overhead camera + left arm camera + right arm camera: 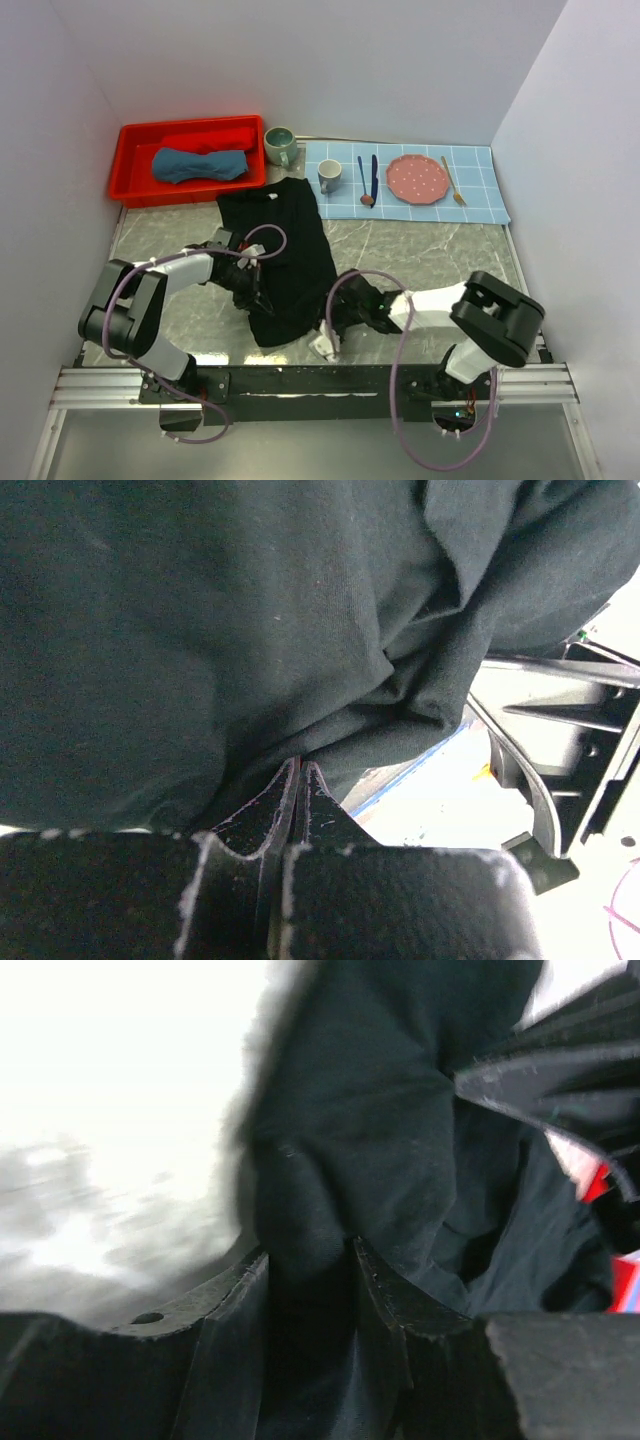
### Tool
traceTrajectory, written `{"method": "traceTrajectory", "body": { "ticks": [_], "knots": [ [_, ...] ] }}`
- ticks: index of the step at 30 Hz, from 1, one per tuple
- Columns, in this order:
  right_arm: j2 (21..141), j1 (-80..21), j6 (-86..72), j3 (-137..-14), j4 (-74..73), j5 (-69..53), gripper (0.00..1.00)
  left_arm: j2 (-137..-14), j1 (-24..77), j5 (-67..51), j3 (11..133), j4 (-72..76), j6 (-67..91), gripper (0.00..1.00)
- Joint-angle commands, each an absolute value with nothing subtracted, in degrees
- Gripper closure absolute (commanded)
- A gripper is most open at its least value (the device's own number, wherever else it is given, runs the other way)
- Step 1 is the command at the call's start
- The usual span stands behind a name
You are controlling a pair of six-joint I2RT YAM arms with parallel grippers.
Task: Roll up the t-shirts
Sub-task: Roll the T-shirt to the center of the board.
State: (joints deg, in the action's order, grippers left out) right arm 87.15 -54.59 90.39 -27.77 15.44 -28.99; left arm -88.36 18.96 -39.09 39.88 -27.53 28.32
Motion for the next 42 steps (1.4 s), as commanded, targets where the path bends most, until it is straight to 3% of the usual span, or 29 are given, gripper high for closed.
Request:
{"method": "traceTrajectory", "body": {
  "ticks": [1, 2, 5, 6, 8, 9, 10, 13, 17, 21, 24, 28, 36, 42],
  "knots": [
    [92.81, -54.76, 80.86, -28.92, 1.06, -24.34, 0.6, -84.56, 18.11, -37.97, 41.31, -28.3, 27.25, 0.94],
    [92.99, -54.76, 81.12, -29.18, 0.53, -24.35, 0.64, -83.94, 17.93, -37.88, 41.13, -28.47, 27.25, 0.91],
    [93.52, -54.84, 80.42, -31.63, -3.5, -25.66, 0.92, -81.66, 17.67, -37.79, 41.39, -28.74, 27.25, 0.88],
    [93.25, -54.76, 79.98, -32.16, -6.65, -26.19, 0.99, -80.61, 17.4, -37.53, 41.57, -29.0, 26.99, 0.8],
    [90.02, -53.44, 80.5, -33.22, -11.31, -31.79, 1.0, -79.46, 16.88, -36.65, 42.1, -30.23, 26.81, 0.66],
    [88.35, -52.83, 82.25, -33.83, -18.04, -34.17, 1.0, -78.06, 15.57, -36.48, 43.06, -30.76, 26.2, 0.54],
    [84.5, -52.3, 82.44, -34.36, -21.15, -37.06, 1.0, -77.35, 14.69, -36.56, 43.76, -31.2, 25.76, 0.5],
    [79.38, -51.95, 74.9, -37.34, -26.09, -42.35, 1.0, -74.63, 12.31, -38.58, 49.9, -31.81, 20.85, 0.48],
    [81.64, -50.54, 67.27, -47.34, -35.67, -49.29, 1.0, -68.31, 14.41, -36.13, 56.42, -32.79, 11.62, 0.42],
    [86.56, -49.05, 61.45, -53.08, -40.42, -54.12, 1.0, -53.41, 25.7, -34.82, 52.06, -27.8, 0.9, 0.36],
    [91.66, -46.33, 56.26, -57.03, -41.92, -58.34, 1.0, -43.11, 37.56, -27.72, 45.04, -24.54, -4.99, 0.34],
    [97.11, -42.46, 51.42, -60.02, -41.84, -62.48, 1.0, -39.81, 43.42, -26.89, 42.45, -25.04, -6.68, 0.36],
    [101.42, -38.15, 45.8, -62.93, -41.84, -65.57, 1.0, -47.53, 49.19, -34.02, 46.31, -32.69, -12.3, 0.34],
    [102.74, -35.69, 42.72, -63.54, -40.43, -66.79, 1.0, -58.78, 63.09, -20.41, 48.69, -34.71, -10.28, 0.39]
  ]
}}
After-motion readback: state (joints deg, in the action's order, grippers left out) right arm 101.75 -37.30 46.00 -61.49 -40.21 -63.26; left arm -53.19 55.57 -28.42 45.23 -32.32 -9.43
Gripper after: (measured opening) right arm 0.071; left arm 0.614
